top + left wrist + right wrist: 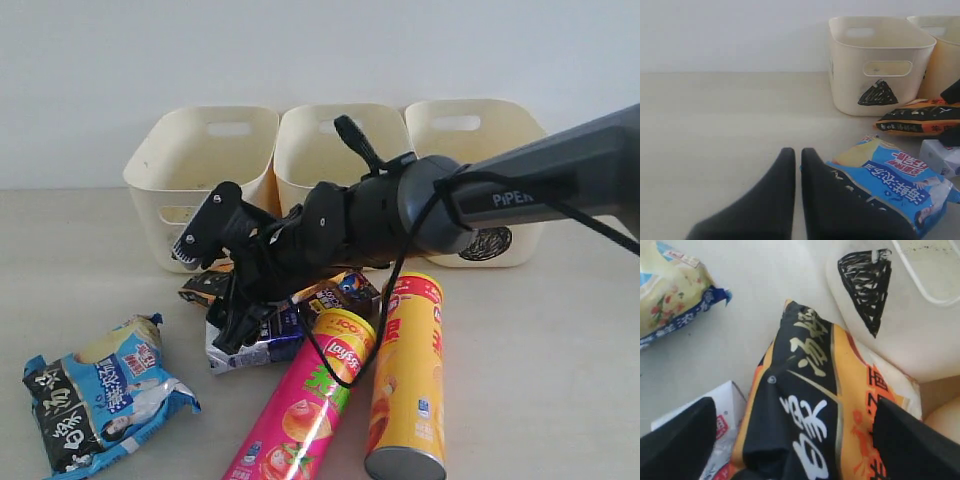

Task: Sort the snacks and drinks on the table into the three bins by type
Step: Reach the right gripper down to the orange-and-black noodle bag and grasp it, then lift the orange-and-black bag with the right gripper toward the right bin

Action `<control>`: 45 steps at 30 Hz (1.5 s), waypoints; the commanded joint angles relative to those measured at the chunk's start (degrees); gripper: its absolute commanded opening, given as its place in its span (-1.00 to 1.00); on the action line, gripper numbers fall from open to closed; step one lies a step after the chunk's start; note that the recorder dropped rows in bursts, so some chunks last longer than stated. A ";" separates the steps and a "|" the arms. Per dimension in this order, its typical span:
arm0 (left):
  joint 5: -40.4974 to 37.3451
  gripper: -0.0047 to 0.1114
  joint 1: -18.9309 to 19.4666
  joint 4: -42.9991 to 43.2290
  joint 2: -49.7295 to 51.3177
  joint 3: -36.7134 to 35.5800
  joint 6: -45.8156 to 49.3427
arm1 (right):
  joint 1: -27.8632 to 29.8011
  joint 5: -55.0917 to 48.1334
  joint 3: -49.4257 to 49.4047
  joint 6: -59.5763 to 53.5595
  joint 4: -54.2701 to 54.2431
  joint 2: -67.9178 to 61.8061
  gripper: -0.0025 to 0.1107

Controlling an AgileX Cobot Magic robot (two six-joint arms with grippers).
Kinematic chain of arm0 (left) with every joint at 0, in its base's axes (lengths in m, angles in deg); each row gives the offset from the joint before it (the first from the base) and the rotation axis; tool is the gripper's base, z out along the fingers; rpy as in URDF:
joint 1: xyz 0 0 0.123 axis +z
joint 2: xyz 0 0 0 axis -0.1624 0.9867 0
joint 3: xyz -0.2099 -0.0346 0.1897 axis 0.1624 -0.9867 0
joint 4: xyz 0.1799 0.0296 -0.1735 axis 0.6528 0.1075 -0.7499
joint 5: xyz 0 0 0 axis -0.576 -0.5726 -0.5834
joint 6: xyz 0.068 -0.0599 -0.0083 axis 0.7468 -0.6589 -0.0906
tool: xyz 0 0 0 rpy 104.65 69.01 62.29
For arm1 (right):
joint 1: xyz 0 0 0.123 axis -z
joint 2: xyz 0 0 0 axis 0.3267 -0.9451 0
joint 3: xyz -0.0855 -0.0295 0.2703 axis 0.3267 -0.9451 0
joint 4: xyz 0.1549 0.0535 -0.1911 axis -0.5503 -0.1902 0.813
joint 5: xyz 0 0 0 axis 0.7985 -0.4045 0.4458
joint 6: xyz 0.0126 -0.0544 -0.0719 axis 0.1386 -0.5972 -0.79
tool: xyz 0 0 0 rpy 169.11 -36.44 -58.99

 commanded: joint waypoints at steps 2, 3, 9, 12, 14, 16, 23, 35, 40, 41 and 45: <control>0.44 -0.84 0.15 -0.07 -0.21 0.18 -0.33 | 1.71 2.18 0.36 -0.11 0.94 -0.75 0.42; 0.44 -0.84 0.15 -0.07 -0.21 0.18 -0.33 | 1.98 2.18 0.36 0.02 0.94 -0.75 0.42; 0.44 -0.84 0.15 -0.07 -0.21 0.18 -0.33 | 3.52 0.72 0.26 -0.21 0.94 -0.75 0.19; 0.34 -0.84 0.15 -0.07 -0.21 0.18 -0.33 | 3.64 0.60 0.26 -0.45 2.07 -0.75 0.19; 0.34 -0.84 0.15 -0.07 -0.21 0.18 -0.33 | 3.64 -0.71 0.26 -0.45 3.93 -0.63 0.19; 0.34 -0.84 0.15 -0.07 -0.21 0.18 -0.33 | 3.64 -3.31 0.26 -0.25 7.52 -0.63 0.19; 0.44 -0.84 0.15 -0.07 -0.21 0.18 -0.33 | 3.64 -6.90 0.26 0.45 12.82 1.34 0.32; 0.44 -0.84 0.15 -0.07 -0.21 0.18 -0.33 | 3.54 -25.03 0.26 -10.64 16.73 10.47 0.48; 0.44 -0.84 0.15 -0.07 -0.21 0.18 -0.33 | 3.54 -23.33 0.26 -12.44 22.87 10.47 0.48; 0.44 -0.84 0.15 -0.07 -0.21 0.18 -0.33 | 3.54 -23.17 0.26 -13.12 22.93 10.47 0.48; 0.44 -0.84 0.15 -0.07 -0.21 0.18 -0.33 | 3.54 -21.47 0.26 -14.51 22.93 9.54 0.48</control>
